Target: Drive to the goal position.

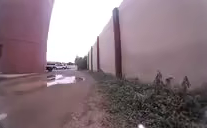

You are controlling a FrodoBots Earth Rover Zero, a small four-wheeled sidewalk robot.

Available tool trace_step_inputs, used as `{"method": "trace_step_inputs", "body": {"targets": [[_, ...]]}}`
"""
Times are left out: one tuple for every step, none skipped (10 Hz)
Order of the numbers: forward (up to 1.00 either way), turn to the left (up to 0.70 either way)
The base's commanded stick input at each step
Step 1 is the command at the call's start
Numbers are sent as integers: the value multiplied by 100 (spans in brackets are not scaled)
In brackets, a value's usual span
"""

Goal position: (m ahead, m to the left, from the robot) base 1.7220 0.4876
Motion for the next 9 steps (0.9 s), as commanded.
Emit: {"method": "trace_step_inputs", "body": {"targets": [[70, 0], [70, 0], [70, 0], [70, 0], [70, 0], [70, 0], [70, 0], [70, 0], [70, 0]]}}
